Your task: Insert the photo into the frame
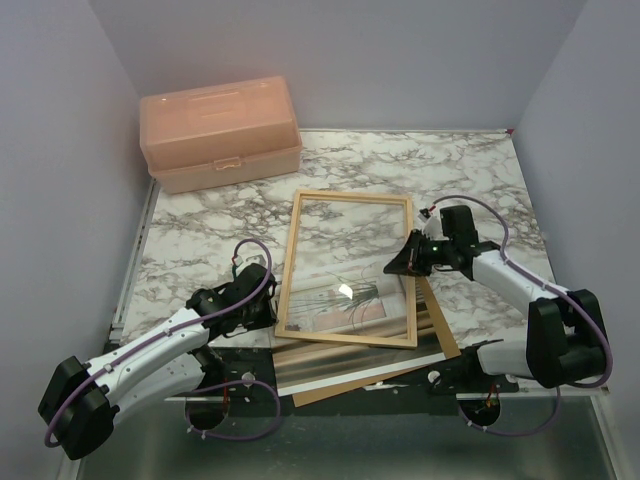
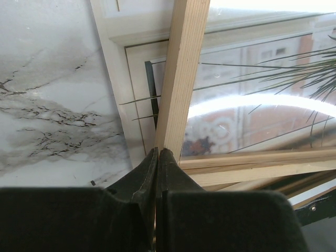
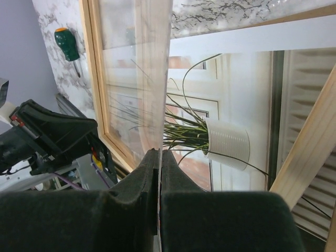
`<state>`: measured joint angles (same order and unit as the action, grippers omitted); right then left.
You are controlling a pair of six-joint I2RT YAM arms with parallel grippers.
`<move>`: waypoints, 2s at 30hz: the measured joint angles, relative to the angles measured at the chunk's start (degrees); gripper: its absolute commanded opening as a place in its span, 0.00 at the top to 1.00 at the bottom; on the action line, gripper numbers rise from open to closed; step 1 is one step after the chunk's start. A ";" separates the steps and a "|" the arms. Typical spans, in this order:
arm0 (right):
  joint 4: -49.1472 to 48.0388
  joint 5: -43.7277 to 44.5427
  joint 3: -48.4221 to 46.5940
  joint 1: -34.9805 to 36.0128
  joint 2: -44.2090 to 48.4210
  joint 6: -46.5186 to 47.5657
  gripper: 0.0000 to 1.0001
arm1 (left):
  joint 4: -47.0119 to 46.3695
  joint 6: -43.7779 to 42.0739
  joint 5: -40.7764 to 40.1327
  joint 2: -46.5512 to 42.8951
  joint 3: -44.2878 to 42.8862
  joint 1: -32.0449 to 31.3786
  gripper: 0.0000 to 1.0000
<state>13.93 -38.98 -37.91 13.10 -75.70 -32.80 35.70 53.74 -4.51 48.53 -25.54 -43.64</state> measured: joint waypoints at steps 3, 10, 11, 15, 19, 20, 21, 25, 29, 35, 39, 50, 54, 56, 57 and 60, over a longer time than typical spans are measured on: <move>-1.36 0.24 1.20 0.00 0.00 -1.25 0.99 | -0.02 0.00 -0.02 0.00 0.00 0.00 0.95; -5.03 0.68 4.79 -0.20 0.74 -4.28 0.99 | 0.13 -0.33 -0.02 -0.02 0.00 0.00 0.95; -5.18 0.76 4.94 -0.20 1.03 -4.63 0.99 | 0.13 -0.35 -0.02 -0.02 0.00 0.00 0.95; -5.64 0.74 5.01 -0.20 2.86 -5.35 0.99 | 0.07 -0.37 -0.02 -0.02 0.00 0.00 0.95; -7.39 0.59 5.01 -0.15 4.24 -6.40 0.99 | -0.04 -0.37 -0.02 0.00 0.00 0.00 0.97; -7.85 0.59 5.01 -0.15 4.46 -6.71 0.99 | -0.11 -0.37 -0.02 0.00 -0.02 0.00 0.98; -8.33 0.57 4.98 -0.11 4.61 -6.93 0.99 | -0.20 -0.39 -0.02 0.00 0.00 0.00 0.98; -10.16 0.42 4.98 -0.04 4.76 -7.96 0.99 | -0.37 -0.39 -0.02 0.00 0.00 0.00 0.98; -12.35 -0.31 5.05 -0.07 4.20 -8.76 0.99 | -0.44 -0.42 -0.02 0.02 0.00 0.00 0.98; -13.79 -0.66 6.40 -0.07 3.52 -8.72 0.97 | -0.44 -0.50 -0.04 0.02 0.00 0.00 0.98; -13.40 -0.83 6.47 -0.09 2.19 -7.37 0.96 | -0.42 -0.57 -0.04 0.02 -0.02 -0.02 0.98; -8.31 -0.96 3.48 -0.20 -0.79 -3.19 0.85 | -0.37 -0.59 -0.44 0.02 -0.02 -0.37 0.98; -8.55 -1.88 3.48 -0.20 -0.63 -3.72 0.82 | -0.37 -0.59 -0.44 0.02 0.00 -0.39 0.98; -9.35 -2.71 3.58 -0.20 -0.20 -4.70 0.81 | -0.37 -0.59 -0.44 0.02 -0.02 -0.39 0.98; -10.08 -3.15 3.76 -0.20 0.13 -5.22 0.81 | -0.37 -0.59 -0.46 0.02 0.00 -0.46 0.99; -12.74 -4.72 4.33 -0.20 1.09 -6.93 0.81 | -0.37 -0.59 -0.66 0.02 0.00 -0.66 0.98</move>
<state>1.19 -43.70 -33.58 12.91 -74.61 -39.72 35.33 53.15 -5.17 48.56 -25.54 -44.29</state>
